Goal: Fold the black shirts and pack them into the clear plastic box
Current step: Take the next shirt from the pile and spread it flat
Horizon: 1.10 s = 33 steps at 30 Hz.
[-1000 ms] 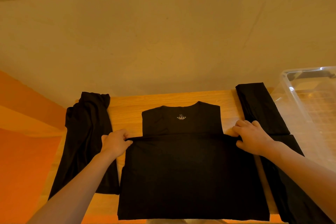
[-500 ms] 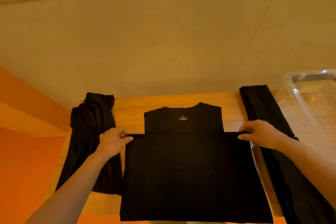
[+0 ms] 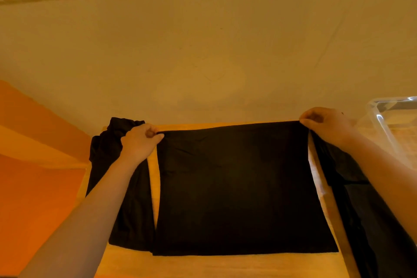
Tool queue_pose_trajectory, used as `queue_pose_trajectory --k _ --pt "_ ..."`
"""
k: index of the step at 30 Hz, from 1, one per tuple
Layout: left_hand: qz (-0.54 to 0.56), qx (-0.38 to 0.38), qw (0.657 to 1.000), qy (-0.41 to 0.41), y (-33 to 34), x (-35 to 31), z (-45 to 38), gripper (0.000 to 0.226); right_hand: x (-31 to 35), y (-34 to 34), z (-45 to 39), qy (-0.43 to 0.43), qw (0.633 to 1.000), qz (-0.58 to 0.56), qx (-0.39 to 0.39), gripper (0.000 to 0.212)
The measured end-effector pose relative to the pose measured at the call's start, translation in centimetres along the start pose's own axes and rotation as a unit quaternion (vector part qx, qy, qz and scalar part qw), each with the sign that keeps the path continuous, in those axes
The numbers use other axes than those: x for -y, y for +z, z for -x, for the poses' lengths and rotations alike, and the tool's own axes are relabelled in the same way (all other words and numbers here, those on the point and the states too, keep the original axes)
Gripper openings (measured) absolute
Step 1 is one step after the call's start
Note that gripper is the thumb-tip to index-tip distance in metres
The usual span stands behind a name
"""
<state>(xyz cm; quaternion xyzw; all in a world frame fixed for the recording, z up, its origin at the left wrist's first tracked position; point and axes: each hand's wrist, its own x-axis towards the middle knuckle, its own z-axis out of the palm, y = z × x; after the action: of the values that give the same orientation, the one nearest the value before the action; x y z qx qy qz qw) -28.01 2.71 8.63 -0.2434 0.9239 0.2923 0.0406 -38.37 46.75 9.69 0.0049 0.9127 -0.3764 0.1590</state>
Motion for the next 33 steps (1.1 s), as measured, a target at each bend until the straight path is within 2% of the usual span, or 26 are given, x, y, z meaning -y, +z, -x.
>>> queue_pose_trajectory --k 2,4,8,10,12,14,16,19,24,28,33 --pt "-0.048 0.005 0.998 -0.031 2.0 0.4 -1.2 0.034 -0.6 2.0 -1.4 0.028 0.997 0.072 0.009 0.032" --pt "-0.111 -0.006 0.993 -0.042 4.3 0.7 -1.3 0.052 -1.3 4.1 -1.6 -0.008 0.99 0.139 -0.01 0.042" --pt "-0.161 -0.025 0.981 0.104 9.0 0.5 1.9 0.053 -2.4 9.1 0.7 -0.108 0.973 0.204 -0.022 0.041" --pt "-0.18 -0.004 0.966 0.187 11.6 0.1 4.0 0.055 -2.5 11.8 2.1 -0.14 0.963 0.229 -0.021 0.048" --pt "-0.211 0.032 0.949 0.231 13.8 -0.9 5.2 0.06 -2.2 14.3 3.0 -0.168 0.953 0.254 -0.004 0.055" --pt "-0.221 0.072 0.946 0.228 15.6 -1.8 5.4 0.063 -1.6 16.4 3.1 -0.178 0.944 0.279 0.011 0.059" --pt "-0.223 0.08 0.947 0.218 16.7 -2.5 4.8 0.064 -1.2 18.0 2.5 -0.178 0.941 0.289 0.014 0.061" --pt "-0.266 0.093 0.935 0.214 16.8 -2.1 3.0 0.067 -2.1 18.2 0.5 -0.132 0.944 0.302 -0.004 0.062" --pt "-0.274 0.042 0.947 0.164 14.1 1.7 -1.7 0.072 -5.9 14.1 -2.7 -0.041 0.946 0.318 -0.054 0.065" --pt "-0.267 0.037 0.95 0.16 13.3 3.1 -2.9 0.076 -6.3 13.4 -2.9 -0.047 0.943 0.324 -0.058 0.066" --pt "-0.285 0.025 0.947 0.146 13.8 1.1 -2.1 0.073 -6.1 13.9 -2.9 -0.062 0.95 0.291 -0.091 0.068"
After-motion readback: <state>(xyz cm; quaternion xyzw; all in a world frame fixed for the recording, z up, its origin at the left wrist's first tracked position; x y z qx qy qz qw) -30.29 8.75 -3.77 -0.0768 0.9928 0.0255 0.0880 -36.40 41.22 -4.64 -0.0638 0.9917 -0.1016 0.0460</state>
